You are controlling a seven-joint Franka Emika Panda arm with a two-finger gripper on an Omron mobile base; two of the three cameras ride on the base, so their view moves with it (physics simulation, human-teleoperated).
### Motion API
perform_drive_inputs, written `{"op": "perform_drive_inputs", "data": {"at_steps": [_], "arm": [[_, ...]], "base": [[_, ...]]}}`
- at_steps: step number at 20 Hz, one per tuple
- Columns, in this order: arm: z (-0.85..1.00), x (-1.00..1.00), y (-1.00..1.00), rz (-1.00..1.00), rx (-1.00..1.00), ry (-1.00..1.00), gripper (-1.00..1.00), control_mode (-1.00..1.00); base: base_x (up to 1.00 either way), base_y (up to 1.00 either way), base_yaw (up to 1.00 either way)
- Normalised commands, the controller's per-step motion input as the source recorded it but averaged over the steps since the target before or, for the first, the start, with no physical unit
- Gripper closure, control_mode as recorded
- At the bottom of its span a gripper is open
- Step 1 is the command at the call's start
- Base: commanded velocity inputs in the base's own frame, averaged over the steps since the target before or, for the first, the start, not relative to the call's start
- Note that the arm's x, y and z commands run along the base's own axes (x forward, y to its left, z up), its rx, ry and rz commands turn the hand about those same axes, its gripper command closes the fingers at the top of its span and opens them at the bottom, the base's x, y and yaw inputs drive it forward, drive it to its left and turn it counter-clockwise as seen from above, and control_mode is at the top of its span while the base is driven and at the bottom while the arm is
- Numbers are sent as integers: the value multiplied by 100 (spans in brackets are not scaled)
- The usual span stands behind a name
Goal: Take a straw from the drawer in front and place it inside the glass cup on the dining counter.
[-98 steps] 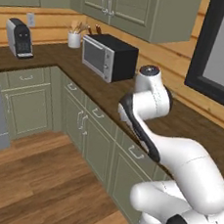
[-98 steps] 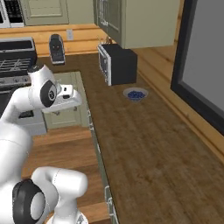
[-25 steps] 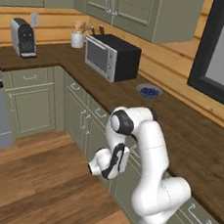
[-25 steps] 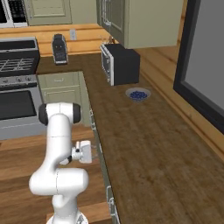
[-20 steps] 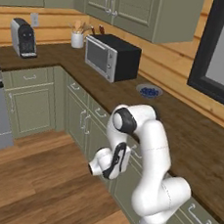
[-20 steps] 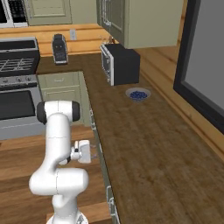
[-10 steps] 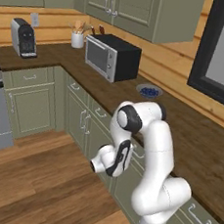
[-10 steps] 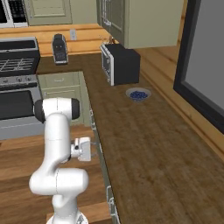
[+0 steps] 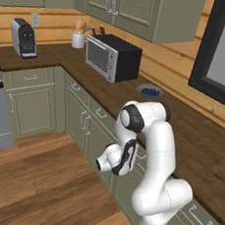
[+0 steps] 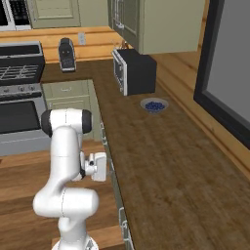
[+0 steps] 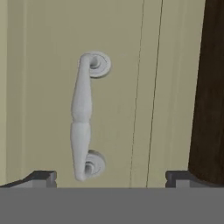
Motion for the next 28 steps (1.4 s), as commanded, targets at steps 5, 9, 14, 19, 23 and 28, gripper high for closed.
{"op": "perform_drive_inputs", "data": {"at_steps": [5, 9, 14, 19, 23, 28], "arm": [[-32, 29, -14, 3, 1, 12, -100, -100], [-46, 35, -1, 7, 7, 11, -100, -100], [-49, 40, 0, 8, 9, 11, -100, -100], [-27, 16, 0, 7, 7, 3, 100, -100], [0, -12, 1, 3, 6, 0, 100, -100], [5, -49, 41, 0, 5, -1, 100, -100]], "base": [[0, 0, 0], [0, 0, 0], [0, 0, 0], [0, 0, 0], [0, 0, 0], [0, 0, 0]]}}
